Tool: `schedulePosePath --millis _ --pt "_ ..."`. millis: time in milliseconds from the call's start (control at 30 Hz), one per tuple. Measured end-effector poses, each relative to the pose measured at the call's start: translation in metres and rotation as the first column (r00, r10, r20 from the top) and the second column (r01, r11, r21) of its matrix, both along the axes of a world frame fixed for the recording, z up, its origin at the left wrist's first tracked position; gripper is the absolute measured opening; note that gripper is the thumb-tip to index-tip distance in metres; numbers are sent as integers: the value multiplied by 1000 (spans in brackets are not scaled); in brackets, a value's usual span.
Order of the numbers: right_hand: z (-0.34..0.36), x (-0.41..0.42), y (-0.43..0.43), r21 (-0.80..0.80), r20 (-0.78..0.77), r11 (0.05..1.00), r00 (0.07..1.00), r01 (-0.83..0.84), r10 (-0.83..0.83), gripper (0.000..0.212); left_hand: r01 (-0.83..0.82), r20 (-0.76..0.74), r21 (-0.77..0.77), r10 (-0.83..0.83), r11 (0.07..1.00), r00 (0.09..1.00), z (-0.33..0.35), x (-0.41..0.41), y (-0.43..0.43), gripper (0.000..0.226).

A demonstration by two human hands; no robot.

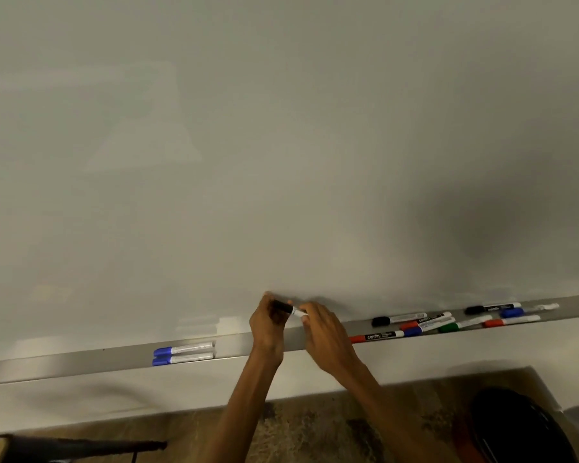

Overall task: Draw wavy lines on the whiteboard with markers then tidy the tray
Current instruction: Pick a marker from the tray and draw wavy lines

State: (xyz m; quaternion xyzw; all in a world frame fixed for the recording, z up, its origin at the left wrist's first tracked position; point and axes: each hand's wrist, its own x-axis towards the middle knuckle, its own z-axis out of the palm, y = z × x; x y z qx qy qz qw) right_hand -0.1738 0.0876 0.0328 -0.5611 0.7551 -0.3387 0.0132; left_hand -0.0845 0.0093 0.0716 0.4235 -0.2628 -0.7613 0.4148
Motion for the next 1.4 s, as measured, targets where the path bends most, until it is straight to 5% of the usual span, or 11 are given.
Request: schedulePosePath --millis 100,300,467,700,800,900,1000,1167,1400 --pt "24 14 -6 -95 -122 995 993 -9 -3 24 -75 -291 201 133 977 948 42 -4 -9 36" --pt "57 10 -13 -140 -224 990 974 1 -32 52 -68 -271 181 117 981 956 88 -1 -13 44" --pt "87 6 -12 -93 -201 995 979 -39 20 41 -71 -237 83 89 994 967 115 -4 -6 44" --pt "138 -18 21 -51 80 984 983 170 -165 74 -260 -288 -312 170 914 942 231 43 -40 44" --pt "206 -17 26 -203 234 959 961 197 -147 62 -272 -239 -583 159 766 958 281 48 -30 23" --pt "279 -11 25 -404 340 897 940 179 -34 38 -248 -205 -773 140 584 969 323 39 -25 30" --pt "335 -7 25 -580 349 806 930 118 115 9 -277 -203 -911 252 305 946 362 32 -29 30" --pt "391 -3 11 -749 81 660 983 -51 167 11 -272 -311 -950 431 -152 847 418 28 -48 24" --pt "395 11 -5 -682 115 726 968 -88 225 11 95 -191 -901 584 -423 789 441 12 -83 47"
